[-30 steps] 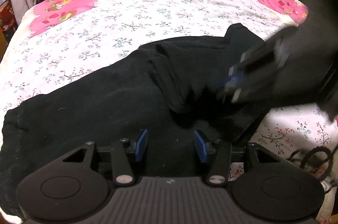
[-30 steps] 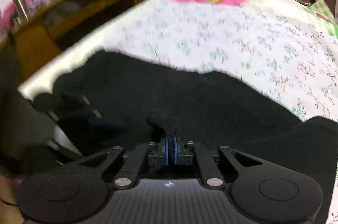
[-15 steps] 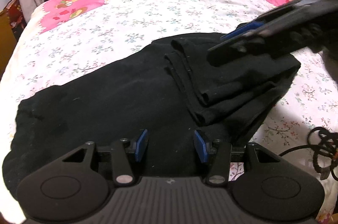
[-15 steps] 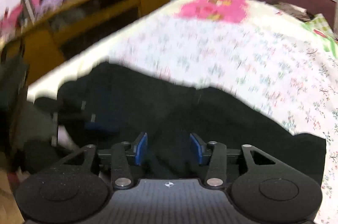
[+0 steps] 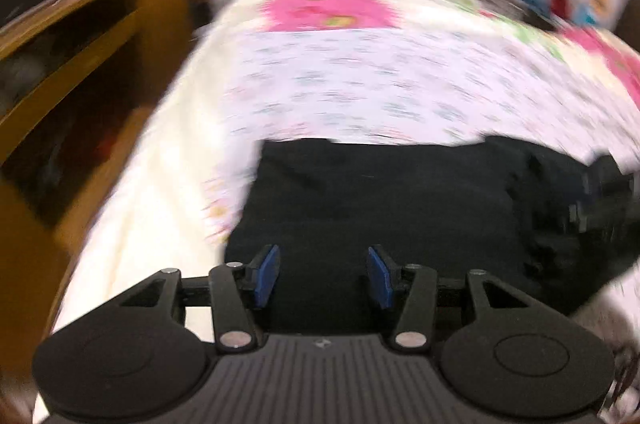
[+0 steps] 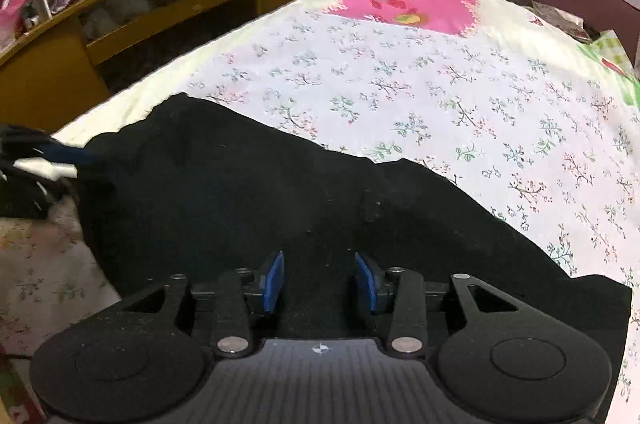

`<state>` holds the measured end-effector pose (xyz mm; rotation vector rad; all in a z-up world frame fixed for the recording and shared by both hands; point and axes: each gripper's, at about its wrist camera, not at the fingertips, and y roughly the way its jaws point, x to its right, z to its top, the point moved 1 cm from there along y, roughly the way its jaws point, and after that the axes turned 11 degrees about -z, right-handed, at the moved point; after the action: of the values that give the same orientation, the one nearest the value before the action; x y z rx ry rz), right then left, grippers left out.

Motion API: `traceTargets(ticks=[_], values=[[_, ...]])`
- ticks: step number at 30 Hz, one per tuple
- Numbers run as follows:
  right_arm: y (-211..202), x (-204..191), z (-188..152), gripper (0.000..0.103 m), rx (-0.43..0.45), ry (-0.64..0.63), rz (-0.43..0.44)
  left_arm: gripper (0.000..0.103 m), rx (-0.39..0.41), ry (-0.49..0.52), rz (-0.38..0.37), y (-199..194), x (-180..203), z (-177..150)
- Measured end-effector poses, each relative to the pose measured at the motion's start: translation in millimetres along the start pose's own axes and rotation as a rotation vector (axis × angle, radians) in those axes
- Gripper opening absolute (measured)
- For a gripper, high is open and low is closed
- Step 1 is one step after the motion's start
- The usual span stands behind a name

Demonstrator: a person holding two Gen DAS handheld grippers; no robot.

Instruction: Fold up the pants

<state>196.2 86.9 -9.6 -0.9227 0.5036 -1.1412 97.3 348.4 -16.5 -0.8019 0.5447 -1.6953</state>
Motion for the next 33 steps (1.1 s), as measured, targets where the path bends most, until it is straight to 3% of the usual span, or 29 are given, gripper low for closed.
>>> traceTargets(ticks=[2,3,8,10,13,16,24,28,33], values=[[20.7,4.7,-7.1,0.029,-0.094,0.056,0.006,0.057,0.005,-0.038,0.028,-3.3,-7.9,-3.3],[18.4,3.4,-6.8,0.031,-0.088,0.05,0.002,0.057,0.01,-0.044,0.026,-5.2,-9.9,-4.7],[-8.1,-13.4,5.9,0.029,0.044,-0.051,-0.003,0.057,0.019,-0.056,0.056,-1.4,-8.9,-10.1],[-12.8,-17.4,10.9,0.028,0.096,-0.044,-0.008,0.057,0.05,-0.128,0.07,-7.8,-16.0,-12.9],[-1.2,-17.1,13.7,0.029,0.088,-0.043,-0.02,0.057,0.058,-0.29,0.056,-10.2,-37.3,-20.3],[12.3,-12.7,18.7,0.029,0.045,0.009,0.009,0.057,0.06,-0.344,0.042,-3.5,-43.8,-25.4],[13.1,-24.7,17.3,0.033,0.045,-0.033,0.029,0.06,0.058,-0.6,-0.041,6.5,-47.5,-50.3],[13.1,-26.9,17.5,0.035,0.042,-0.044,0.041,0.061,0.094,-0.665,-0.041,9.5,-47.7,-54.4],[15.5,-30.8,16.5,0.038,0.037,-0.062,0.046,0.067,0.19,-0.699,-0.119,25.6,-48.9,-48.1]])
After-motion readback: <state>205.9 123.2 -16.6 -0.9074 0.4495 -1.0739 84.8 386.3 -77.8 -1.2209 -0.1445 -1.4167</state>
